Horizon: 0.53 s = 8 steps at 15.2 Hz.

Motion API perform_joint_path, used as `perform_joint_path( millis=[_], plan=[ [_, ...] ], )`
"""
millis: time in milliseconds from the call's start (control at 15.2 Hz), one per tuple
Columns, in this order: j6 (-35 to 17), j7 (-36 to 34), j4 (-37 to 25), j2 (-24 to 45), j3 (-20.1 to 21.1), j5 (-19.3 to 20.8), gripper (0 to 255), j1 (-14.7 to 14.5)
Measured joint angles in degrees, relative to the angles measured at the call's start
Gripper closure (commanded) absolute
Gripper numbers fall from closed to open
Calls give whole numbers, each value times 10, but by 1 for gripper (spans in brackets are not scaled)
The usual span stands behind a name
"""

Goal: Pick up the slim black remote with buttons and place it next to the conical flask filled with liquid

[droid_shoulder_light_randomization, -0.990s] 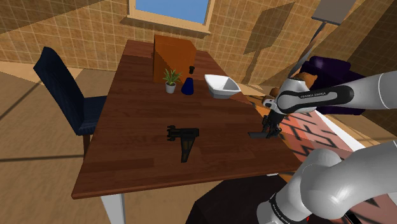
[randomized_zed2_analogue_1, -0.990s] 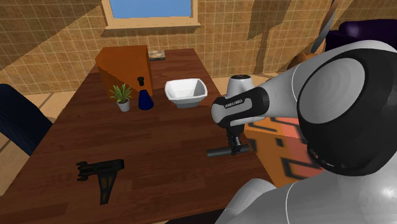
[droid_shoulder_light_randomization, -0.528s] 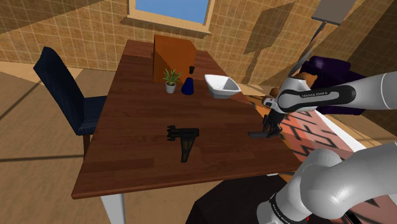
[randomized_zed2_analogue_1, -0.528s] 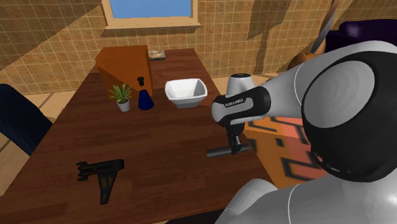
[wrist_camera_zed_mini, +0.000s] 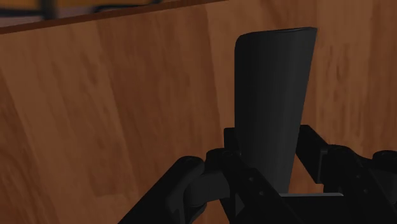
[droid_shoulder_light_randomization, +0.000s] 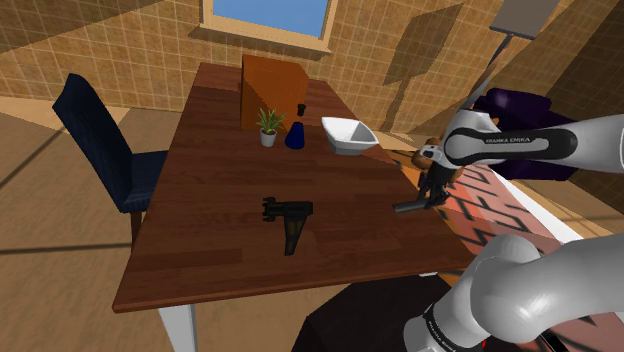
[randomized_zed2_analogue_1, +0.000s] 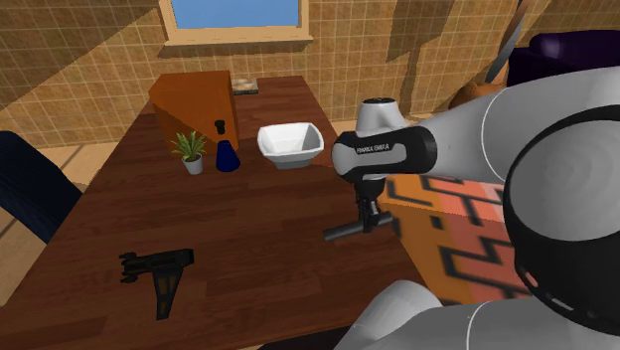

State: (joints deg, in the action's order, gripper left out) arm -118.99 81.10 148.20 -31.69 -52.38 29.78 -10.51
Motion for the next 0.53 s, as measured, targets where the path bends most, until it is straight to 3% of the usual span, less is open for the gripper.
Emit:
perform_joint_path(
  millis=[528],
  plan=[
    [76,-2,-36,-37,41,-12,255,12]
  ],
)
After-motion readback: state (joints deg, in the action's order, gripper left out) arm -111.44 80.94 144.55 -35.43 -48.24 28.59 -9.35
